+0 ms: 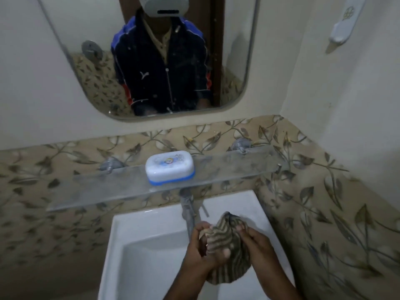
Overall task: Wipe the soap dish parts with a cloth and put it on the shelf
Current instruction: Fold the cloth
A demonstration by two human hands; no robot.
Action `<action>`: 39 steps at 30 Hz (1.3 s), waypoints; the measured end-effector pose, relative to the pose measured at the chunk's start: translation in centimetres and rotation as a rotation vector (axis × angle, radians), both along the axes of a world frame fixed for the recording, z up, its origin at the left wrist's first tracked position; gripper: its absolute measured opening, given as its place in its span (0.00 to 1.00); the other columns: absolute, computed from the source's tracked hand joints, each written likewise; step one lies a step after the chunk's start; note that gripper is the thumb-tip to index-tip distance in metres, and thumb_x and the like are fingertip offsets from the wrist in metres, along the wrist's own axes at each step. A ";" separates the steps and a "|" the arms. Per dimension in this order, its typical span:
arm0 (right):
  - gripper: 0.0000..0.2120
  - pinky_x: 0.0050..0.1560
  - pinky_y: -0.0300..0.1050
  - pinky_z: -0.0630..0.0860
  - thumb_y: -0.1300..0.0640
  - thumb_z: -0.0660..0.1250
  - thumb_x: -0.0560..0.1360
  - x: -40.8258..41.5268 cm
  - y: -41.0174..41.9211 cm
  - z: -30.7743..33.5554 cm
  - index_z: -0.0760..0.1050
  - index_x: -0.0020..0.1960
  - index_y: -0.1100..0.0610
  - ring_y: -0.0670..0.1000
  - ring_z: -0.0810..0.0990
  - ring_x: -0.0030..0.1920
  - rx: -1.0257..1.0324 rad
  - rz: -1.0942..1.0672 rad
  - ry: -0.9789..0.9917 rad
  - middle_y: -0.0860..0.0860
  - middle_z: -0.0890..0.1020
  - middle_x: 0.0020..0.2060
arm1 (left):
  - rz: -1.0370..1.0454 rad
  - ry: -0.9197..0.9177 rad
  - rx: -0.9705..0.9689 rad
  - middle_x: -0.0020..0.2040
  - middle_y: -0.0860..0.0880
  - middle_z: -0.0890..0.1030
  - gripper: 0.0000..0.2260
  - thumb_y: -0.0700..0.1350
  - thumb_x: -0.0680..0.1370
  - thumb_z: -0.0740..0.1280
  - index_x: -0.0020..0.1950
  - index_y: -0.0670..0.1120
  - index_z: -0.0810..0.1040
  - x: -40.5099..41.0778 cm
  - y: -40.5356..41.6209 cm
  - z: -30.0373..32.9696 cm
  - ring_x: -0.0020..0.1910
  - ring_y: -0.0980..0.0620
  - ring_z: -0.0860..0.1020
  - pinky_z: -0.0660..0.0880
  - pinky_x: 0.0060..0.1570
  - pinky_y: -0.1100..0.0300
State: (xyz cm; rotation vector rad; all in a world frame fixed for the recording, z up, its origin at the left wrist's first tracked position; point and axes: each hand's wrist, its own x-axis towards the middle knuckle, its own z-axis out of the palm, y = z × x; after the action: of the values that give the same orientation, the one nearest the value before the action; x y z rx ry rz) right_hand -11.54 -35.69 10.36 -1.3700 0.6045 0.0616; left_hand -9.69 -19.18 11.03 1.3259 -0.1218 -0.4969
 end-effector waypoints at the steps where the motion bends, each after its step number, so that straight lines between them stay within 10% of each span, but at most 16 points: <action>1: 0.10 0.49 0.47 0.82 0.54 0.65 0.79 -0.5 0.8 1.2 0.85 0.48 0.55 0.49 0.87 0.44 -0.065 0.062 -0.066 0.49 0.88 0.41 | 0.021 0.043 -0.041 0.50 0.42 0.86 0.44 0.48 0.53 0.86 0.63 0.46 0.70 0.0 1.5 0.7 0.47 0.47 0.85 0.80 0.45 0.58; 5: 0.09 0.55 0.54 0.82 0.62 0.68 0.78 -1.8 4.8 6.8 0.86 0.47 0.52 0.52 0.86 0.48 -0.250 0.301 -0.315 0.51 0.88 0.44 | -0.031 0.062 0.157 0.53 0.44 0.86 0.32 0.51 0.64 0.81 0.65 0.56 0.73 -0.5 6.9 5.4 0.50 0.48 0.85 0.81 0.48 0.58; 9: 0.10 0.47 0.48 0.83 0.64 0.70 0.76 -1.0 7.4 11.2 0.87 0.45 0.52 0.52 0.87 0.43 -0.359 0.512 -0.421 0.52 0.88 0.40 | -0.060 -0.168 0.352 0.42 0.48 0.86 0.07 0.47 0.76 0.73 0.48 0.44 0.84 -0.9 11.0 8.7 0.43 0.49 0.82 0.76 0.45 0.60; 14: 0.08 0.48 0.54 0.82 0.54 0.74 0.71 0.3 9.1 14.3 0.86 0.46 0.58 0.59 0.86 0.44 -0.244 0.641 -0.454 0.58 0.88 0.42 | -0.008 -0.228 0.295 0.42 0.30 0.82 0.24 0.57 0.76 0.70 0.47 0.33 0.80 -1.9 14.7 12.9 0.39 0.45 0.77 0.71 0.42 0.53; 21: 0.30 0.42 0.49 0.82 0.43 0.72 0.68 2.5 11.1 13.4 0.76 0.67 0.56 0.57 0.84 0.54 0.390 0.103 -0.331 0.58 0.83 0.59 | 0.311 -0.006 -0.150 0.57 0.37 0.84 0.19 0.46 0.72 0.66 0.58 0.37 0.82 -3.7 15.7 17.4 0.56 0.40 0.83 0.77 0.58 0.47; 24: 0.38 0.63 0.63 0.74 0.29 0.53 0.74 1.3 14.2 10.7 0.80 0.63 0.58 0.62 0.81 0.58 0.570 0.210 -0.053 0.59 0.83 0.59 | 0.456 0.030 -0.296 0.53 0.38 0.86 0.18 0.47 0.71 0.64 0.51 0.38 0.86 -4.1 16.0 18.2 0.49 0.41 0.85 0.76 0.58 0.47; 27: 0.47 0.76 0.64 0.57 0.22 0.54 0.70 -0.4 16.5 10.3 0.77 0.67 0.61 0.65 0.71 0.71 0.877 0.477 -0.111 0.63 0.76 0.67 | 0.561 -0.012 -0.321 0.52 0.39 0.86 0.16 0.45 0.70 0.64 0.50 0.38 0.85 -4.6 16.5 17.9 0.46 0.43 0.86 0.77 0.50 0.48; 31: 0.31 0.62 0.55 0.76 0.42 0.71 0.69 0.3 19.1 12.2 0.77 0.65 0.60 0.59 0.80 0.62 0.701 0.507 -0.250 0.60 0.81 0.62 | 0.740 -0.098 -0.241 0.52 0.40 0.86 0.17 0.41 0.68 0.67 0.55 0.37 0.81 -4.8 18.2 16.8 0.46 0.46 0.86 0.82 0.39 0.56; 36: 0.10 0.46 0.45 0.81 0.63 0.68 0.74 1.7 20.6 12.2 0.82 0.54 0.59 0.56 0.85 0.54 0.455 0.450 -0.377 0.58 0.86 0.54 | 0.908 -0.166 -0.053 0.46 0.42 0.85 0.12 0.50 0.68 0.73 0.43 0.42 0.85 -6.0 22.2 15.7 0.49 0.45 0.81 0.76 0.51 0.50; 39: 0.14 0.43 0.43 0.82 0.68 0.67 0.75 2.1 21.2 13.0 0.78 0.58 0.56 0.55 0.86 0.50 0.390 0.394 -0.454 0.56 0.87 0.50 | 0.969 -0.278 0.103 0.55 0.40 0.82 0.14 0.51 0.66 0.74 0.42 0.41 0.86 -6.9 23.0 15.7 0.56 0.46 0.80 0.75 0.59 0.49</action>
State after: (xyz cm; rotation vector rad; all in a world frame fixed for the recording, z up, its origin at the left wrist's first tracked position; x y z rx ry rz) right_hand -9.44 -14.50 23.32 -1.0549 -0.0644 0.1710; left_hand -16.60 3.79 26.70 1.3778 0.3171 0.5073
